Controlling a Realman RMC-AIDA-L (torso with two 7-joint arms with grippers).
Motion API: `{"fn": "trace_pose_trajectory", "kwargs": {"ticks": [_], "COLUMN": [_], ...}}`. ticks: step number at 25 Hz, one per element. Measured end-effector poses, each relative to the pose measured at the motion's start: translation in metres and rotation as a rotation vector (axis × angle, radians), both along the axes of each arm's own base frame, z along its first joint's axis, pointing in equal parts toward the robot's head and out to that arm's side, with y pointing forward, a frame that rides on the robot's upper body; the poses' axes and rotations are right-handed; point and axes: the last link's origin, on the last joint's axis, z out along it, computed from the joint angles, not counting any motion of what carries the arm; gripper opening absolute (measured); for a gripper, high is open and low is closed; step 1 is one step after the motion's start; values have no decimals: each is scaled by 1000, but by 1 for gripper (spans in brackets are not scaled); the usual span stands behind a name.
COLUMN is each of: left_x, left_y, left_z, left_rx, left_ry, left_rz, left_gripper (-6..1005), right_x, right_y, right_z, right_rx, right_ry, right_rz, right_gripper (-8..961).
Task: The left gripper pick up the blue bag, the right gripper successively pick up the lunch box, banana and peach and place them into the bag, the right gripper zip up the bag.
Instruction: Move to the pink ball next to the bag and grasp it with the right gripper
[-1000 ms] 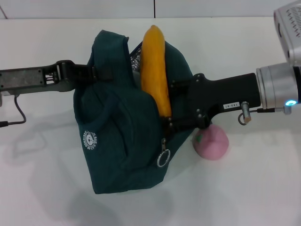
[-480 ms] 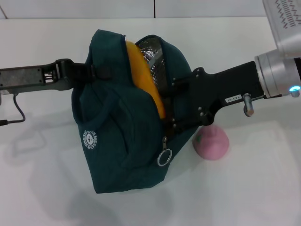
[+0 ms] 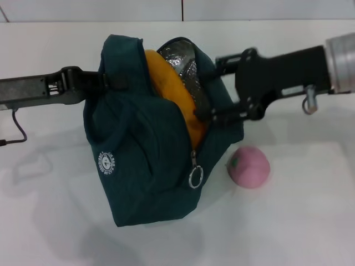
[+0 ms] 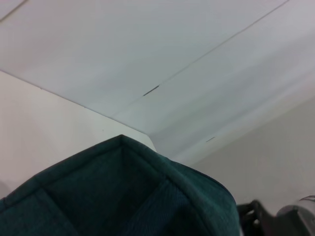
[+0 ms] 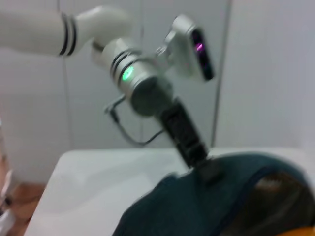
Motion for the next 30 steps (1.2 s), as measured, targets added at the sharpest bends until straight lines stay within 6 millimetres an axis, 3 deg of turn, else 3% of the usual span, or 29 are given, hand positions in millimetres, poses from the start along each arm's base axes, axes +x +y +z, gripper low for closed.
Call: {"fn": "trace_pose_trajectory", "kwargs": {"ticks": [8,14,21,30], "left_x": [-6,-11,-15,-12], "left_y": [0,-1,-3,-1], "left_z": [-2,-2,-2,-3], "left_rx": [-9,10,21,21], "left_ry": [-12,4,14,15], "left_rz": [22,20,23,15], "left_gripper": [40,40,40,40], "right_x": [14,55,99,104], "right_y": [6,3,-14,-5], "right_z": [44,65,55,14], "right_rx": [114,172,88,-20], "right_ry": [125,100,-62,-162], "right_rz": [-83,-199,-319,-365], "right_gripper": [710,709,709,710]}}
